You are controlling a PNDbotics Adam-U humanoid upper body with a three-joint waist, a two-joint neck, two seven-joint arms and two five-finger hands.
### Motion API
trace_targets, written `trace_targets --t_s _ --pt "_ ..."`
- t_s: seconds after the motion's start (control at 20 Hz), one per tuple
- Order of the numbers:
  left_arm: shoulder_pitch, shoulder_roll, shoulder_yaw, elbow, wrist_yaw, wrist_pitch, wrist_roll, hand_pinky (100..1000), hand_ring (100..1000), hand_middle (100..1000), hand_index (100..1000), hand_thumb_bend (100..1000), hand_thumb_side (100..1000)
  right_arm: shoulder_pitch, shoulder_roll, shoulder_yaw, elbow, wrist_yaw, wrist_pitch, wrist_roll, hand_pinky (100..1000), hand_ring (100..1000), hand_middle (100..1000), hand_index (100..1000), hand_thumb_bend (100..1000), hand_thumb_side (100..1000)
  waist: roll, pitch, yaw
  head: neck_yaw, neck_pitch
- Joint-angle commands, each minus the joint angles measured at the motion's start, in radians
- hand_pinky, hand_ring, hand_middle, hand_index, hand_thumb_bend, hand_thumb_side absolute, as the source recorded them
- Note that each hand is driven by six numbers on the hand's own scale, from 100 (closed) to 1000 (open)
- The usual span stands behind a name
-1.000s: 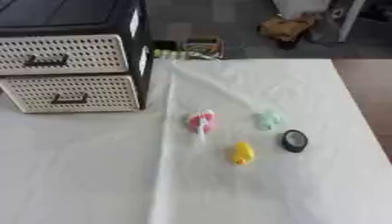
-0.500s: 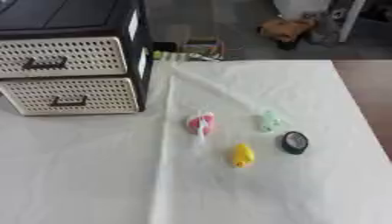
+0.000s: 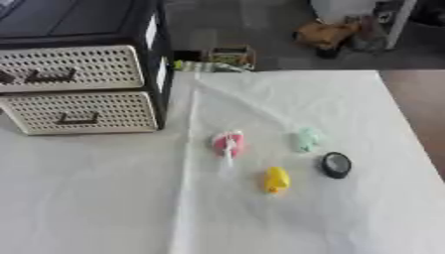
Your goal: Pick up objects from table and place into drawer.
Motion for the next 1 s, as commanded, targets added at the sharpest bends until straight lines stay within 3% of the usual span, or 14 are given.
trace_targets --t_s 0.05,0.3,0.7,0.9,0.95,1.0 --pt "-0.034 0.012 -0.011 -0.008 -0.031 0.031 -0.034 100 100 100 930 105 408 -0.007 -0.019 -0.001 -0.016 -0.001 -0.001 0.005 703 595 397 747 448 749 0.002 -0.015 -0.001 0.009 -0.015" --pt "-0.079 -0.01 -0.036 -0.003 -0.09 0.076 -0.062 100 100 100 963 105 408 -0.008 -0.017 0.0 -0.016 -0.003 0.0 0.009 703 595 396 746 449 746 0.003 -0.011 -0.006 0.016 -0.02" --pt "-0.125 -0.024 -0.053 -0.004 -0.259 0.17 -0.002 100 100 100 904 105 408 -0.009 -0.013 0.001 -0.016 -0.006 0.001 0.013 702 595 394 744 449 744 0.007 -0.005 -0.011 0.022 -0.021" --pt "-0.154 -0.041 -0.073 0.022 -0.323 0.201 -0.02 100 100 100 906 105 408 -0.01 -0.017 0.002 -0.016 -0.006 -0.001 0.014 703 595 394 745 448 746 0.008 -0.002 -0.015 0.028 -0.02" --pt "-0.159 -0.046 -0.078 0.034 -0.332 0.201 -0.032 100 100 100 904 100 347 -0.011 -0.018 0.002 -0.016 -0.006 -0.002 0.014 703 595 394 745 445 754 0.009 -0.002 -0.016 0.029 -0.021" --pt "-0.165 -0.052 -0.082 0.049 -0.339 0.202 -0.043 100 100 100 899 105 408 -0.011 -0.019 0.002 -0.016 -0.006 -0.003 0.014 703 595 394 745 448 750 0.009 -0.001 -0.017 0.03 -0.021"
